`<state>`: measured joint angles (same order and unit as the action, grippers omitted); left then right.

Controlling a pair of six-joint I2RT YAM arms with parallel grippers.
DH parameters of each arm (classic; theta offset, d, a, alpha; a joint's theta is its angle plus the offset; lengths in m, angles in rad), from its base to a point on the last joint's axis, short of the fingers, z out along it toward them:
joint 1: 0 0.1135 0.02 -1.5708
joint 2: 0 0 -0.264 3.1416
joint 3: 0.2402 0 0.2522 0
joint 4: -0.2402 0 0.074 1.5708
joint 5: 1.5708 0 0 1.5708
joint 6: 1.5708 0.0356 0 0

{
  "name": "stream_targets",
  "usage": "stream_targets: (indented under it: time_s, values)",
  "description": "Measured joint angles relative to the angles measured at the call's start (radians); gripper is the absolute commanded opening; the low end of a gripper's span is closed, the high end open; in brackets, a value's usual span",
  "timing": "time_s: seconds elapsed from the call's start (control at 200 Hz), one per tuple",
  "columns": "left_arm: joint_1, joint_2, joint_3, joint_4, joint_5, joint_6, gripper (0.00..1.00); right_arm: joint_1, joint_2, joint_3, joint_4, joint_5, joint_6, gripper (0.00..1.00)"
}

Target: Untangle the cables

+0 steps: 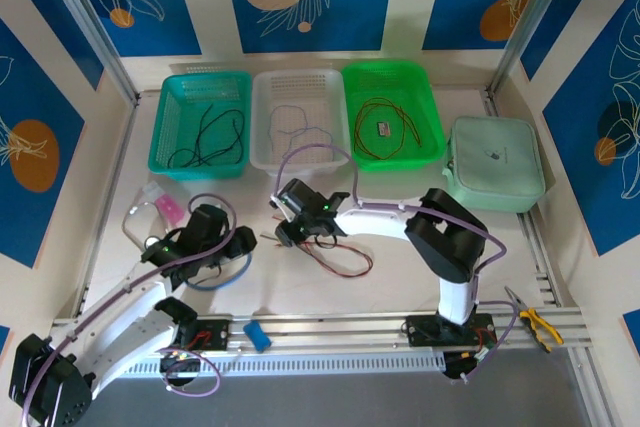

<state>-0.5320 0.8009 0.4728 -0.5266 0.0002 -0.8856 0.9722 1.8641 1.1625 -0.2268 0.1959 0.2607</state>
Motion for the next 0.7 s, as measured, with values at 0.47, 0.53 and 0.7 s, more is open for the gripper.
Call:
stream_targets:
  time_s: [0.47,0.53,0.7]
  values:
    - [0.048,-0.087,-0.007,-0.073,-0.020,0.000,0.65,0.017,0.110,0.133,-0.059,-0.021,-0.124,0.33]
    - [0.055,-0.101,-0.006,-0.084,-0.020,0.000,0.64,0.017,0.124,0.159,-0.068,-0.020,-0.127,0.33]
    - [0.059,-0.106,-0.007,-0.108,-0.019,0.001,0.64,0.009,0.137,0.198,-0.110,0.005,-0.127,0.34]
